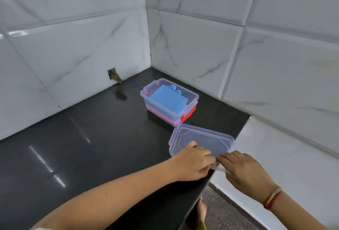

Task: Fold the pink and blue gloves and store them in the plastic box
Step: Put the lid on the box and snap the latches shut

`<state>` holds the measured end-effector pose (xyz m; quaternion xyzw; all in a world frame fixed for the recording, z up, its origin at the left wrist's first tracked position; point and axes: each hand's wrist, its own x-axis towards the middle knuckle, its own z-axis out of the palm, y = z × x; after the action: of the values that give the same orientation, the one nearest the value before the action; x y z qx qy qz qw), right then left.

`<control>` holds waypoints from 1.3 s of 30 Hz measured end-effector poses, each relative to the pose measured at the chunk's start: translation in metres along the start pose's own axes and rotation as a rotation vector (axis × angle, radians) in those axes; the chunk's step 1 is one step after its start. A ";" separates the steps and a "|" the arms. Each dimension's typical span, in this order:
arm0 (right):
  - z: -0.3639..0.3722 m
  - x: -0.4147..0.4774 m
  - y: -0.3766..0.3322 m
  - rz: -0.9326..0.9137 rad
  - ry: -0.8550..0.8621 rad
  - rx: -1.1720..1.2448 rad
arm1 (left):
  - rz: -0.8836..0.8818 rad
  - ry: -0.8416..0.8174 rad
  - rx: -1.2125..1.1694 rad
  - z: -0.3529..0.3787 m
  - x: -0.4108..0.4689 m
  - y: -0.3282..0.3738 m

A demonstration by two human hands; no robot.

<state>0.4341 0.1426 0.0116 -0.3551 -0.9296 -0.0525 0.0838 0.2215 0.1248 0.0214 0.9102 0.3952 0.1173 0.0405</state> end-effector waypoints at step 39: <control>0.013 0.249 0.034 0.675 0.359 0.961 | -1.094 0.587 -0.231 -0.075 0.042 -0.256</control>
<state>0.2726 0.3325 0.0486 -0.5381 -0.6570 0.3429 0.4016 0.0487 0.3293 0.0594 0.4958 0.7830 0.3665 0.0825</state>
